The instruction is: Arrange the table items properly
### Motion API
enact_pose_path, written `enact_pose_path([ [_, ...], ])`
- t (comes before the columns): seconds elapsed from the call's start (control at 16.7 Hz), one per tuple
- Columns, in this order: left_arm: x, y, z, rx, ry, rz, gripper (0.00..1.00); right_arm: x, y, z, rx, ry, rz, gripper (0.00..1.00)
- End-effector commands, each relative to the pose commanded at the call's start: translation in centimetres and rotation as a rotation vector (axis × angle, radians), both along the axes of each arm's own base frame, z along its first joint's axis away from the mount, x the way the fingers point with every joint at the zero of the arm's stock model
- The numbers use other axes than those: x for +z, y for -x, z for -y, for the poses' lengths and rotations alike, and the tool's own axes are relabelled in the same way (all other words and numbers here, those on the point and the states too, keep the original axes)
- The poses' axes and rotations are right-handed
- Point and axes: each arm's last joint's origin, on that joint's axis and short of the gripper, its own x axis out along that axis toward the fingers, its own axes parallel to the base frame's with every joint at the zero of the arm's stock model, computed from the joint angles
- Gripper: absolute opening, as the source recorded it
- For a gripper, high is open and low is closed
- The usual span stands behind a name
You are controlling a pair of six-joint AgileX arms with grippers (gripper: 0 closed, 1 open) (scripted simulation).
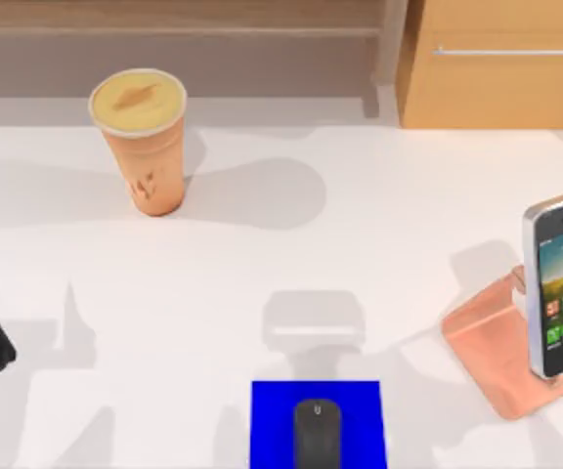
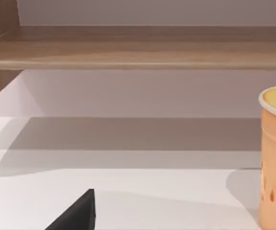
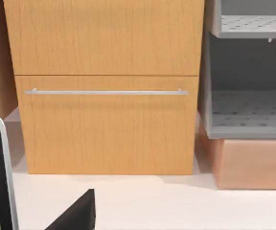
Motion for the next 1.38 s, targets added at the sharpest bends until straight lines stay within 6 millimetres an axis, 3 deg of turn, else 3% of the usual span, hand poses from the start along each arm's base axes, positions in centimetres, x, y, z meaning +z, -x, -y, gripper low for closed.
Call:
enact_pose_path([
  [0.36, -1.4, -2.0, 2.1, -0.073, -0.015, -0.146, 1.00, 0.0, 0.0, 0.0, 0.000, 0.000, 0.000, 1.00],
  [0.78, -4.9, -6.2, 6.5, -0.136, -0.112, -0.371, 1.00, 0.0, 0.0, 0.0, 0.000, 0.000, 0.000, 1.00],
  [1.02, -6.6, -9.6, 9.3, -0.129, -0.123, -0.340, 1.00, 0.0, 0.0, 0.0, 0.000, 0.000, 0.000, 1.00],
  [1.38, -8.8, -15.6, 12.1, -0.070, -0.056, -0.153, 1.00, 0.0, 0.0, 0.0, 0.000, 0.000, 0.000, 1.00],
])
